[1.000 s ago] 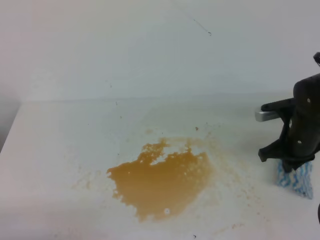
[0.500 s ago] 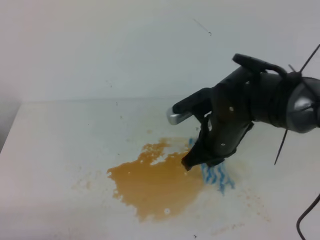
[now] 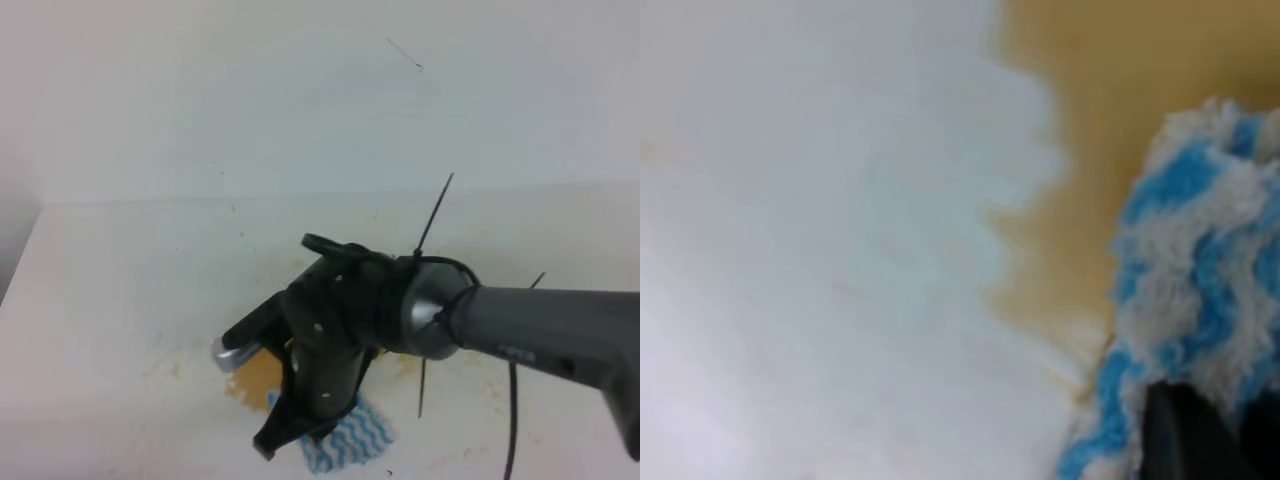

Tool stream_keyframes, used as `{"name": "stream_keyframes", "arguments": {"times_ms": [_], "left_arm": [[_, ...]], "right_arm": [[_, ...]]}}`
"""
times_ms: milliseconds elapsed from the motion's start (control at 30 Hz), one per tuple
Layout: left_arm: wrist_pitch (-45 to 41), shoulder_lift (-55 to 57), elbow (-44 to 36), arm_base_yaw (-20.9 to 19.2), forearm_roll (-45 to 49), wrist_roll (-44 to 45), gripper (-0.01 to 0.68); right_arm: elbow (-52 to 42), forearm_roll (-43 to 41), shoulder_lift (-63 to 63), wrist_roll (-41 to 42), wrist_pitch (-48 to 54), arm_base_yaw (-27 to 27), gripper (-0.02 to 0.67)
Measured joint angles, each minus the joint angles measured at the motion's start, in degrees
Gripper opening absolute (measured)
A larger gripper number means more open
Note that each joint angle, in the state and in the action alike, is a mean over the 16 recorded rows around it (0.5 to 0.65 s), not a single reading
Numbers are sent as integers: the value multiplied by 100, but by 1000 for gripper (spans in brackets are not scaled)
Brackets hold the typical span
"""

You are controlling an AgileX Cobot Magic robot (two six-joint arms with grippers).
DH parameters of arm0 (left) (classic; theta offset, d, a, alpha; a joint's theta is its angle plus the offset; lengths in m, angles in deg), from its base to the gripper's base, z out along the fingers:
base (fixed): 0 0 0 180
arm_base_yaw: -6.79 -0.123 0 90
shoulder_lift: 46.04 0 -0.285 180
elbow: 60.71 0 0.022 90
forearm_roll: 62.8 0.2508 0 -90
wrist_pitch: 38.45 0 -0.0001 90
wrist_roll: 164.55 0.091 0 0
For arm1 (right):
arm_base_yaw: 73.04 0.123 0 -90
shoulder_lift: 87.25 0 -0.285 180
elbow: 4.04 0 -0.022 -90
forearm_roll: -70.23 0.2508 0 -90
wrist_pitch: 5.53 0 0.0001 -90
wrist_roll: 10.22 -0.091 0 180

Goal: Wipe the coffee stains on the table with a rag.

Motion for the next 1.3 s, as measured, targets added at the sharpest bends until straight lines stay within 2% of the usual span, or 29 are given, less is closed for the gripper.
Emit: {"name": "stream_keyframes", "arguments": {"times_ms": [333,567,800,1300], "left_arm": [[-6,0,0,0,0,0,-4],[0,0,0,0,0,0,-4],[11,0,0,0,0,0,-4],[6,0,-13,0,1,0,-4]], "right_arm": [[1815,18,1055,157,684,565,31],[2999,-299,1650,66,1291,523,31],[3520,-478,1904,-58,1522,50,31],[3576,-322,1935,-215,1706,-1537,31]]}}
